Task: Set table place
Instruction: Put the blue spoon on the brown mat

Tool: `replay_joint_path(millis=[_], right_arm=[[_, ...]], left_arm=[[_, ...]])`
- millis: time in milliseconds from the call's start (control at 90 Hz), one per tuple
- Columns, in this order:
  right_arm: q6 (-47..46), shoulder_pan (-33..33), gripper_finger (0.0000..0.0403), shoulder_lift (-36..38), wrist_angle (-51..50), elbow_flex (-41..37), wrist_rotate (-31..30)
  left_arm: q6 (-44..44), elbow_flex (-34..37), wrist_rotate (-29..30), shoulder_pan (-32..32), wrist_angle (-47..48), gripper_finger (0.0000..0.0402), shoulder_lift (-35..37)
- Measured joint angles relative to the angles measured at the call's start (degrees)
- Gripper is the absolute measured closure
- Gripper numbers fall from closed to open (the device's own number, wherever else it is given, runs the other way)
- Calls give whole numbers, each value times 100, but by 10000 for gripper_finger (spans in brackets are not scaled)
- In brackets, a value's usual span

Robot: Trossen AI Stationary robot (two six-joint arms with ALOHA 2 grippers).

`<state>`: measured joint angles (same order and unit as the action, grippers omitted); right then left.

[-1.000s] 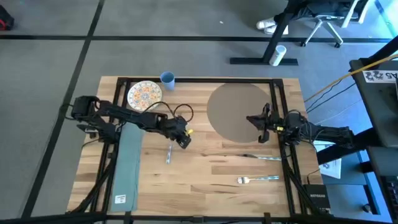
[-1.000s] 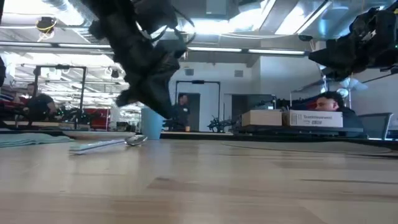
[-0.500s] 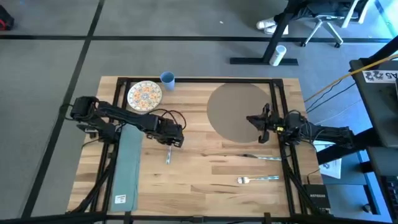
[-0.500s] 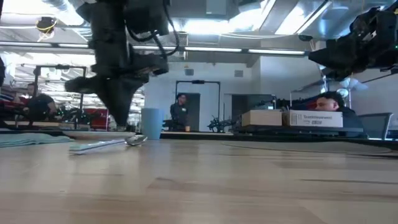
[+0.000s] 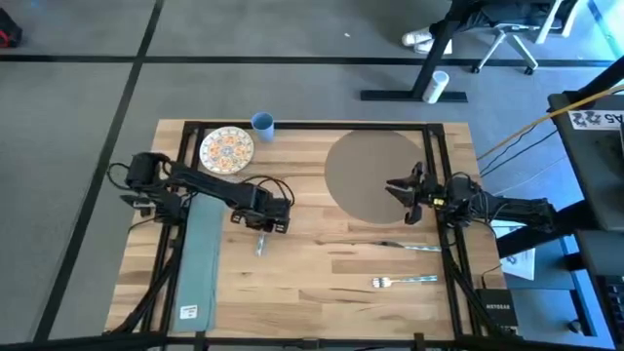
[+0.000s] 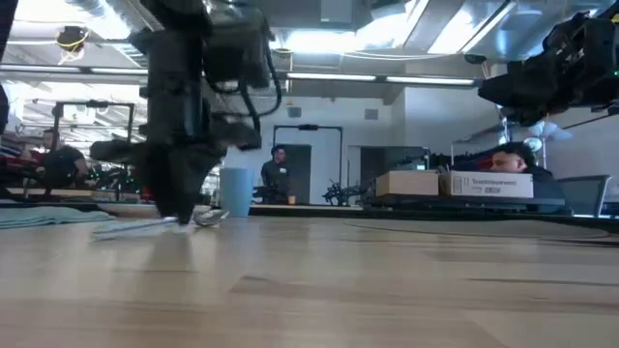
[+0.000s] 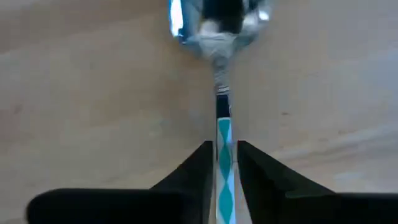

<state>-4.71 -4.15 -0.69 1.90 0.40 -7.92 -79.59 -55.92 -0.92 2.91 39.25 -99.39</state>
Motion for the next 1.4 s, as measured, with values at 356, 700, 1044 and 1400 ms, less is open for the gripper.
replay_joint_path(millis=[356,700,1044,1400], right_arm=[[48,0,311,0,6,0,-9],[52,-2,311,0,8,0,-22],[59,-1,310,0,19,0,-115],[66,1,310,0,34,0,-179]], left_arm=[[203,9,-57,9,-119,323,-116],[621,-83,-57,-1,-91,390,-130],[1348,-931,270,-654,-790,394,-164],[2013,-1045,384,-1385,-2999,394,-149]])
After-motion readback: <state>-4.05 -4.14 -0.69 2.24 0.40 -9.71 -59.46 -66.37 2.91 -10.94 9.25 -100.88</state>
